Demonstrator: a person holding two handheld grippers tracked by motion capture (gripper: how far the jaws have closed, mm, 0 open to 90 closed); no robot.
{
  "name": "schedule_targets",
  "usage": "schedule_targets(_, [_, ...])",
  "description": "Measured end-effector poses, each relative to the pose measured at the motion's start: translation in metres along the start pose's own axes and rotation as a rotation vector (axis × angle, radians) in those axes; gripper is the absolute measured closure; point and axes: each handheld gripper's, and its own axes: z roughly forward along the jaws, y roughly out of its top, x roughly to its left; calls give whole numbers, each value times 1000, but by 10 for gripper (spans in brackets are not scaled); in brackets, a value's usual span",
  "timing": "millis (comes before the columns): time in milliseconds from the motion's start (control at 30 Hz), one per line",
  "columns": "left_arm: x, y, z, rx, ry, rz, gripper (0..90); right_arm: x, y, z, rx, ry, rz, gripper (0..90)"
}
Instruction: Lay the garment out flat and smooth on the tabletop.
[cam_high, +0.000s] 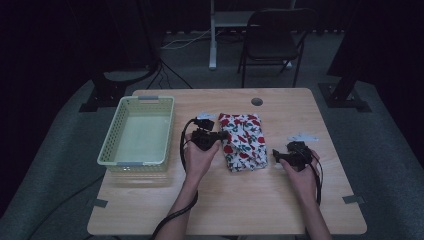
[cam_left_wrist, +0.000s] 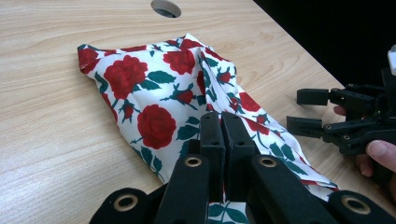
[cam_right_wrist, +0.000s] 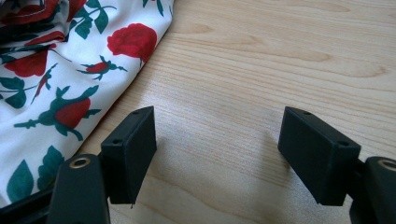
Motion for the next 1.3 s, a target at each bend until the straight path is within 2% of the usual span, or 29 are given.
schedule_targets(1300, [17,-2,-18,-26,30,-25,900,0,0,0,0,0,0,272])
